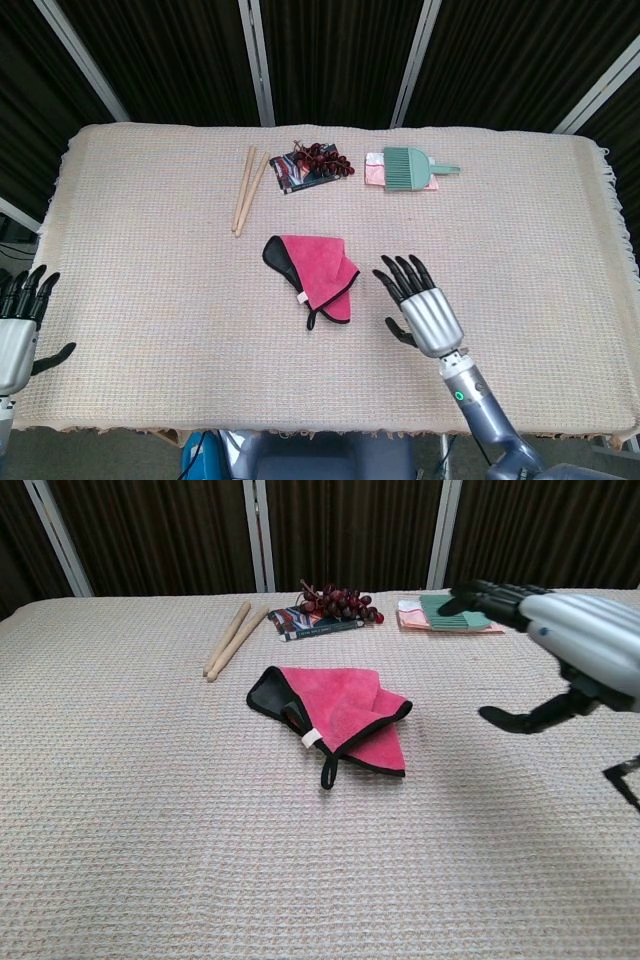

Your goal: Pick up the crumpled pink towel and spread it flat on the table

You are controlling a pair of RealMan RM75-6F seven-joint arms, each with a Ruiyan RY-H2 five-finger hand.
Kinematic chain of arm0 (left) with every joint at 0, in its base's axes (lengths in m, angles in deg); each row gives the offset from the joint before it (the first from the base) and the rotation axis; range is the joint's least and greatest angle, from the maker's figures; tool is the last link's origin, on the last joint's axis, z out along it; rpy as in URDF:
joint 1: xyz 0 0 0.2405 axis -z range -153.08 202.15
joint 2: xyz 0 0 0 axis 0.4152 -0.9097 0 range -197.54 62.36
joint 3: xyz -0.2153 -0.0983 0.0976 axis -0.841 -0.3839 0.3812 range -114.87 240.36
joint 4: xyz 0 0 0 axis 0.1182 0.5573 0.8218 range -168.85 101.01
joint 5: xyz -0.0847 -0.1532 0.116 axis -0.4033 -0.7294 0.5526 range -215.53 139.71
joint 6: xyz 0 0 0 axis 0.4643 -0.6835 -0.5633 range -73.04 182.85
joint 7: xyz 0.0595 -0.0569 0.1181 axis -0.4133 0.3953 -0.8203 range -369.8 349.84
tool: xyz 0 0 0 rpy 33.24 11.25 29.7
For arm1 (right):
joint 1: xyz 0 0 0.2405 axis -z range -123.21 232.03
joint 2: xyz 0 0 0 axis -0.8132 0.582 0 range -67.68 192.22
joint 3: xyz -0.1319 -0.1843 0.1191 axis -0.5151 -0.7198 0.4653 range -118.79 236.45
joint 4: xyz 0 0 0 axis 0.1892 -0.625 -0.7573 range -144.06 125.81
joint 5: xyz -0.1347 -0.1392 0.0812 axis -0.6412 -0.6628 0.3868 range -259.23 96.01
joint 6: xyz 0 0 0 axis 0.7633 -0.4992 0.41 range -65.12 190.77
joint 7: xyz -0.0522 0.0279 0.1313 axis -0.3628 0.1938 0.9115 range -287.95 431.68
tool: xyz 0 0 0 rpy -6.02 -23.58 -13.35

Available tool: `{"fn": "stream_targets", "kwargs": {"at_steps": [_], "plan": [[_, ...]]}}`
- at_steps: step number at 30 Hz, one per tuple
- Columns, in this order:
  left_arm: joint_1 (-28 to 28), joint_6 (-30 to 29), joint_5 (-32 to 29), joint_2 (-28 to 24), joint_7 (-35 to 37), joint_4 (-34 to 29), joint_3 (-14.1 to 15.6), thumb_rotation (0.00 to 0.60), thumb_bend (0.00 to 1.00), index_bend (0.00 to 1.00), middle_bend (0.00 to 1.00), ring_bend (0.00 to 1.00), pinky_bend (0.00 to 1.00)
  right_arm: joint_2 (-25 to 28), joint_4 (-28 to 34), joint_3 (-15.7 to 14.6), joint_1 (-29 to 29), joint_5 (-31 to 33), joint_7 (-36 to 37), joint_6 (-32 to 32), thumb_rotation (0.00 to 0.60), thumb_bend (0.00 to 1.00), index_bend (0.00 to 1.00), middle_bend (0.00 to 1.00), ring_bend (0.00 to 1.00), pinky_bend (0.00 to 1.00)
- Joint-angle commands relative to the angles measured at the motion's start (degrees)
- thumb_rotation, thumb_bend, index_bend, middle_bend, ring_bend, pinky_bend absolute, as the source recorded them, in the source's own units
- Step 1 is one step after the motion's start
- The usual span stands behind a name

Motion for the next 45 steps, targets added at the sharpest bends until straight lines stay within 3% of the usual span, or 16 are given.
{"fn": "stream_targets", "kwargs": {"at_steps": [1,9,21,29,45], "plan": [[0.2,0.1,-0.2,0.3,-0.1,0.3,-0.3,0.6,0.0,0.0,0.0,0.0,0.0,-4.8,-2.7,2.3,-3.6,2.6,-1.5,3.5,0.6,0.32,0.14,0.06,0.05,0.02],[0.1,-0.1,-0.5,1.0,-1.0,1.1,-0.3,0.6,0.0,0.0,0.0,0.0,0.0,-13.3,-9.6,3.9,-8.2,5.6,-2.0,7.3,0.6,0.32,0.14,0.06,0.05,0.02],[0.0,-0.2,-2.1,0.9,0.2,2.1,-1.0,0.6,0.0,0.0,0.0,0.0,0.0,-21.4,-20.3,5.1,-12.8,7.6,-0.8,9.6,0.6,0.32,0.14,0.06,0.05,0.02],[-0.1,-0.1,-2.2,0.8,0.6,2.4,-0.9,0.6,0.0,0.0,0.0,0.0,0.0,-23.4,-24.8,4.2,-13.6,8.2,0.6,10.1,0.6,0.32,0.14,0.06,0.05,0.02],[-0.1,-0.3,-1.4,0.8,0.5,2.0,-0.5,0.6,0.0,0.0,0.0,0.0,0.0,-25.0,-27.6,3.4,-14.3,9.2,0.2,10.0,0.6,0.32,0.14,0.06,0.05,0.02]]}}
